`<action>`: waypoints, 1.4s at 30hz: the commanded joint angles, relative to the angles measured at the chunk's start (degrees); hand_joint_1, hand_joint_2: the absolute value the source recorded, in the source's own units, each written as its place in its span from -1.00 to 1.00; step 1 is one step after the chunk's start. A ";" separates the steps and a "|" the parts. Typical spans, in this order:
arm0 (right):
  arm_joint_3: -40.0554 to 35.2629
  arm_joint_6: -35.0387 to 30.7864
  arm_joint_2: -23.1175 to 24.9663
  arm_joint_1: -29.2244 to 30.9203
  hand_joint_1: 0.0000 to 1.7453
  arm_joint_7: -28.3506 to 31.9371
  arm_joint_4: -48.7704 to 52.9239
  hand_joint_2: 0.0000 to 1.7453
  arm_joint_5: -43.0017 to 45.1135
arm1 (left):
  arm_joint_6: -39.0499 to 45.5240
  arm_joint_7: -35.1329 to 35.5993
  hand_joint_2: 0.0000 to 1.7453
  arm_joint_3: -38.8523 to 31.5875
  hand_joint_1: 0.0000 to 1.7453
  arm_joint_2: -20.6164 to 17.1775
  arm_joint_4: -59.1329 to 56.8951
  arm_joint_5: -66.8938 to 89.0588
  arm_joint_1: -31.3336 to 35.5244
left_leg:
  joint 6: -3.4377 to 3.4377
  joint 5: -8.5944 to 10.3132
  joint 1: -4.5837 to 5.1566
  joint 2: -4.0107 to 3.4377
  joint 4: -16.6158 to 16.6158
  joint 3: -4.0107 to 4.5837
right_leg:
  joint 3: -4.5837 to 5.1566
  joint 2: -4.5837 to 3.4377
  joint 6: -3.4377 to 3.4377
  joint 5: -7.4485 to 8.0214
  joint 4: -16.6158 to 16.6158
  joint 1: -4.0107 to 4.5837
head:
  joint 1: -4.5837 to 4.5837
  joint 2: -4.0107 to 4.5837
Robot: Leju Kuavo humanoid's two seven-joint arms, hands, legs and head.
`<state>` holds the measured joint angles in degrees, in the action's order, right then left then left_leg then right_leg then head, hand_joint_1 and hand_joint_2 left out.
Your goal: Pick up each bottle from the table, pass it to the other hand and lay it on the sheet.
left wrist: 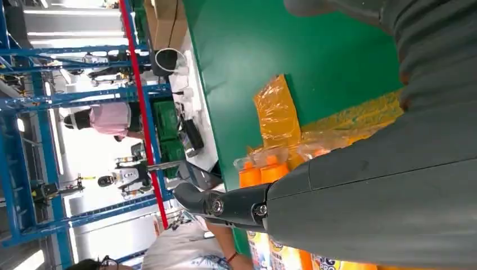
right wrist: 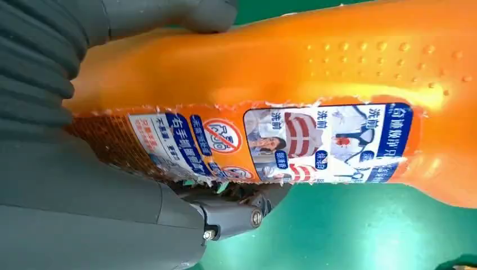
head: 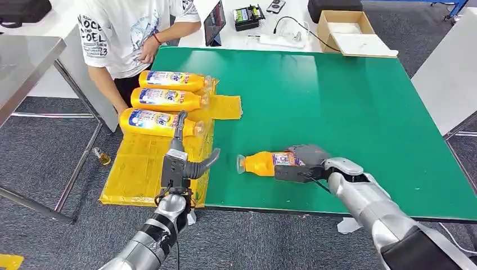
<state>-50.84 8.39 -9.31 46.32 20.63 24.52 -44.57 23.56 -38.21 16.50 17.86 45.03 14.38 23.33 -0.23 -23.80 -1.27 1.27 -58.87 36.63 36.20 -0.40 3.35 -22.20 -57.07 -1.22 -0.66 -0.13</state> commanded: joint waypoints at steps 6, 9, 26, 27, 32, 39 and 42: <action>-2.31 -2.28 -0.61 -1.62 1.00 0.19 -0.81 1.00 0.46 | 0.36 -1.79 1.00 1.40 -1.00 -0.56 -3.98 -0.60 2.63 | 0.10 -0.06 -0.03 -0.02 0.09 -0.28 | -0.33 0.12 -0.14 -0.07 0.14 0.09 | 0.00 0.00; 4.19 -19.45 4.12 -6.76 1.00 -0.49 3.40 1.00 1.16 | 0.96 -1.79 1.00 0.25 -1.00 -0.96 -2.68 -0.32 1.47 | 0.22 -0.13 -0.05 -0.19 0.28 -0.67 | -0.72 0.11 -0.31 -0.09 0.37 0.17 | 0.02 0.00; 35.76 -43.97 18.13 -26.38 1.00 7.02 44.39 1.00 1.06 | 0.53 -1.79 1.00 -2.50 -1.00 -0.02 -0.22 0.49 -0.13 | 0.06 -0.15 -0.20 -0.07 0.11 -0.04 | -0.08 -0.01 -0.26 -0.19 -0.01 0.18 | 0.04 0.00; 35.76 -43.97 18.13 -26.38 1.00 7.02 44.39 1.00 1.06 | 0.53 -1.79 1.00 -2.50 -1.00 -0.02 -0.22 0.49 -0.13 | 0.02 -0.12 -0.19 -0.03 0.11 0.04 | 0.00 -0.01 -0.24 -0.14 0.00 0.14 | 0.02 0.00; 37.49 -45.27 19.11 -26.96 1.00 8.99 44.91 1.00 2.14 | -0.09 -1.79 1.00 -2.60 -1.00 -0.06 0.56 -0.43 -0.36 | 0.02 -0.13 -0.07 -0.08 0.14 -0.08 | -0.07 0.04 -0.27 -0.18 0.00 0.09 | 0.02 0.00; 40.26 -39.91 20.30 -27.85 1.00 12.72 40.13 1.00 5.98 | -14.34 -1.79 1.00 -6.38 -1.00 0.63 -1.32 -7.41 0.56 | 0.02 -0.13 -0.10 -0.09 0.15 -0.11 | -0.11 0.05 -0.23 -0.17 0.05 0.12 | 0.02 0.00; 40.27 -34.56 21.29 -28.99 1.00 17.31 36.17 1.00 8.45 | -32.91 1.49 1.00 -8.28 -1.00 0.84 -4.58 -14.39 2.68 | 0.00 -0.09 -0.10 -0.05 0.17 -0.07 | -0.07 0.06 -0.22 -0.14 0.07 0.12 | 0.02 0.00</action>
<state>-14.01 -33.81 10.05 17.94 31.57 68.78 -39.80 14.98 -38.21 14.25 18.27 46.95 9.02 21.88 -0.30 -23.84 -1.37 1.31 -58.77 36.78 36.35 -0.34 3.21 -22.31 -57.10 -1.14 -0.63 -0.13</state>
